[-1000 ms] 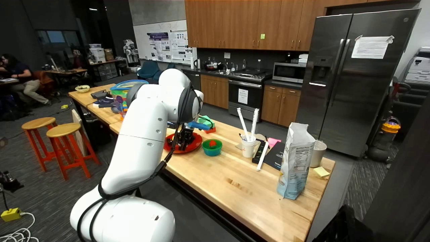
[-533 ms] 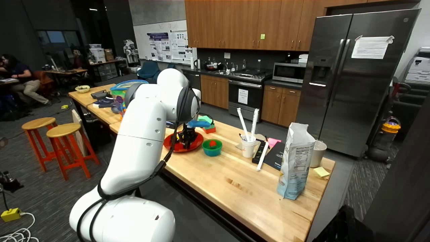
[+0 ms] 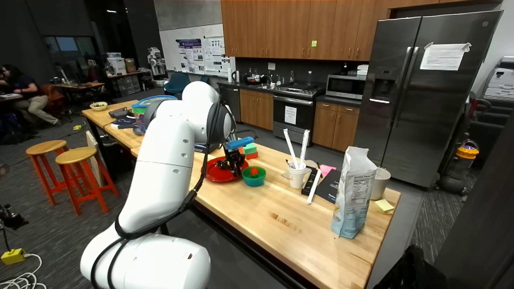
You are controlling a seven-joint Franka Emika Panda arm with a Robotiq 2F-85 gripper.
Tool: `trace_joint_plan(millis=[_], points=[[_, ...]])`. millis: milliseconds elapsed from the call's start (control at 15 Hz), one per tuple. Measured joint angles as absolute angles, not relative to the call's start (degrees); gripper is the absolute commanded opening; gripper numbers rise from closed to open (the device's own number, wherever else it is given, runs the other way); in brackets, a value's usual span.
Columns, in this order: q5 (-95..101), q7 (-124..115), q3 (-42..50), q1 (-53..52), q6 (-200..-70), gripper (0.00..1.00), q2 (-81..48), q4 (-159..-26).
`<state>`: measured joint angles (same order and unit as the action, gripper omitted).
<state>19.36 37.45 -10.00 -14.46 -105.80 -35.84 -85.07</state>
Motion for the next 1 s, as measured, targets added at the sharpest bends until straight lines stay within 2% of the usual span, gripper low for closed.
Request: trace_joint_plan(millis=[200,533,1000], points=[[21.6,35.3,-10.1,-14.8,-108.9,0.06,-35.8,-85.7],[8.7,36.7,-14.5,-11.2,-117.4,0.06,-35.8,-88.0],[-12.1,38.4,-18.9,-5.5,-115.9,0.06,-34.2,-92.4]])
